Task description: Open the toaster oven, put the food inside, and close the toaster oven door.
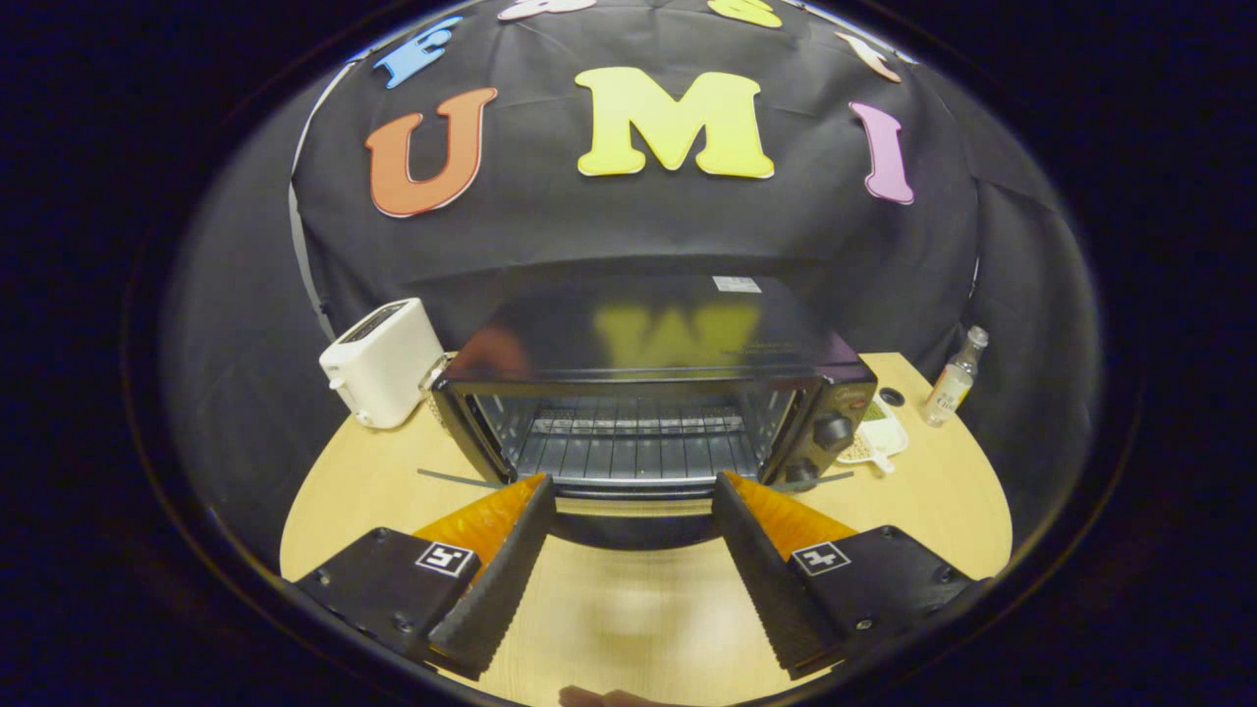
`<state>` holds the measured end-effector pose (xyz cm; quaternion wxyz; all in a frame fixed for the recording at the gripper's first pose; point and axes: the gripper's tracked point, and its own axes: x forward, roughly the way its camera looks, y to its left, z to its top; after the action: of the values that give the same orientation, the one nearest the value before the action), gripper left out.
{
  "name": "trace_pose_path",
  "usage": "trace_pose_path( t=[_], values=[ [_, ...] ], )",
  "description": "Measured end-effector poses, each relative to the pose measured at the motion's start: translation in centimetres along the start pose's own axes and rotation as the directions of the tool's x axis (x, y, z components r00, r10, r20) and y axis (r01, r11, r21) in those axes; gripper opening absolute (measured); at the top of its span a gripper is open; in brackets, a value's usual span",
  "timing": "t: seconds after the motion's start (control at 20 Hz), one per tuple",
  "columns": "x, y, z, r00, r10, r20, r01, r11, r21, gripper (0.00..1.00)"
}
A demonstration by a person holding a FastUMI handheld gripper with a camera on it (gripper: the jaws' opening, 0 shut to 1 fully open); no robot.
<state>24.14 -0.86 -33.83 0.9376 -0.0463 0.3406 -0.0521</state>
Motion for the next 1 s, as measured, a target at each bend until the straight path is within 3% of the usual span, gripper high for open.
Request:
trace_pose_path(
  t=[0.5, 0.7, 1.0],
  values=[
    [-1.0, -0.2, -8.1, 0.999, -0.034, -0.019, 0.034, 0.999, -0.035, 1.0],
    [-0.4, -0.7, -12.3, 0.993, -0.01, -0.116, 0.004, 0.999, -0.047, 1.0],
    [-0.5, -0.8, -12.1, 0.995, -0.001, -0.098, -0.002, 1.0, -0.027, 1.0]
  ],
)
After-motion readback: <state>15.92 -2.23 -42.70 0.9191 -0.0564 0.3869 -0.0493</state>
